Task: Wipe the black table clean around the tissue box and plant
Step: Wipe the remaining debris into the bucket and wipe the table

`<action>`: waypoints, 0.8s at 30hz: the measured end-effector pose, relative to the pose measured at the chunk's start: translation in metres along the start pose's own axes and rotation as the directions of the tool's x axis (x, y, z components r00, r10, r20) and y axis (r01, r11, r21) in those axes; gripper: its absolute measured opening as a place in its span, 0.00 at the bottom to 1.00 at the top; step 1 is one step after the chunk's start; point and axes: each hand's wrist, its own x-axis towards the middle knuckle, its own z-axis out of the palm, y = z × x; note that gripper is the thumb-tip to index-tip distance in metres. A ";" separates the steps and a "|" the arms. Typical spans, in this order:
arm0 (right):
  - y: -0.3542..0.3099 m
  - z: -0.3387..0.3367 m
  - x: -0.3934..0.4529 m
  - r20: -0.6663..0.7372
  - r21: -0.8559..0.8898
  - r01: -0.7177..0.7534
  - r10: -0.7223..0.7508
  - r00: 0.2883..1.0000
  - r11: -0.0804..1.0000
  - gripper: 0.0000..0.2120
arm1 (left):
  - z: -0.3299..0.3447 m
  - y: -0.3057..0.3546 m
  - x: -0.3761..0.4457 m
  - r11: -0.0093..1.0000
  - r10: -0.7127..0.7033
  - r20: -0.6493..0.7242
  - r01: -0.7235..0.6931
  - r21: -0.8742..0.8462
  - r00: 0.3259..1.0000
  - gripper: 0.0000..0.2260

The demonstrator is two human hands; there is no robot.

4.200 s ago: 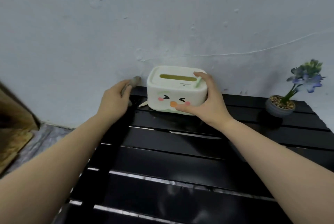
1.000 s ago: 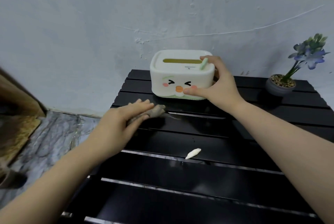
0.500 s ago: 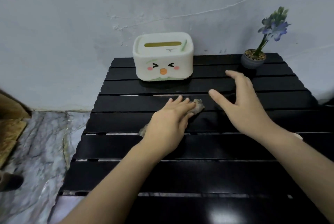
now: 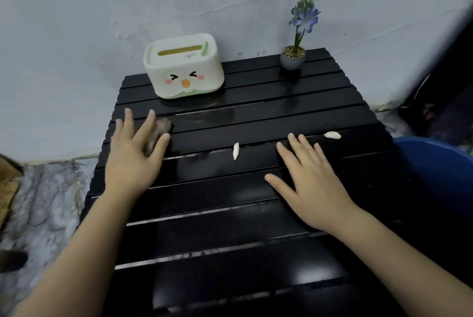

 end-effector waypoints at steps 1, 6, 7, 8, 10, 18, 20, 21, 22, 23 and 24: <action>0.000 -0.001 -0.001 0.002 0.002 0.002 -0.002 1.000 1.000 0.37 | 0.003 -0.004 -0.003 0.999 0.016 0.048 -0.018 0.040 0.999 0.24; 0.003 -0.008 -0.013 0.027 0.010 0.022 -0.022 0.999 1.000 0.35 | 0.025 0.032 -0.005 0.995 0.078 0.110 -0.084 0.056 0.991 0.22; 0.004 -0.010 -0.017 0.028 0.009 0.026 -0.026 0.999 1.000 0.34 | 0.032 0.049 -0.008 0.991 0.121 0.121 -0.127 0.047 0.985 0.22; 0.005 -0.012 -0.022 0.029 0.006 0.031 -0.031 0.999 1.000 0.34 | 0.041 0.067 -0.013 0.985 0.167 0.138 -0.172 0.026 0.976 0.22; 0.008 -0.015 -0.031 0.028 -0.005 0.036 -0.036 0.999 0.999 0.34 | 0.060 0.106 -0.024 0.969 0.247 0.180 -0.245 -0.032 0.952 0.22; 0.036 -0.033 -0.087 0.032 -0.006 -0.072 0.072 0.997 0.997 0.34 | 0.117 0.228 -0.044 0.875 0.483 0.284 -0.465 -0.134 0.828 0.22; 0.040 -0.037 -0.100 0.031 0.013 -0.104 0.104 0.994 0.994 0.34 | 0.124 0.253 -0.052 0.834 0.552 0.297 -0.518 -0.193 0.779 0.21; 0.041 -0.038 -0.106 0.031 0.010 -0.116 0.115 0.993 0.993 0.33 | 0.125 0.261 -0.056 0.819 0.573 0.306 -0.516 -0.252 0.761 0.21; 0.042 -0.039 -0.111 0.030 0.007 -0.127 0.127 0.992 0.992 0.34 | 0.124 0.267 -0.057 0.817 0.569 0.317 -0.477 -0.324 0.759 0.20; 0.044 -0.040 -0.115 0.028 0.008 -0.139 0.138 0.990 0.990 0.34 | 0.119 0.268 -0.056 0.824 0.532 0.326 -0.388 -0.413 0.782 0.20; 0.045 -0.042 -0.119 0.025 0.015 -0.152 0.151 0.988 0.988 0.34 | 0.113 0.266 -0.053 0.823 0.474 0.326 -0.279 -0.496 0.818 0.19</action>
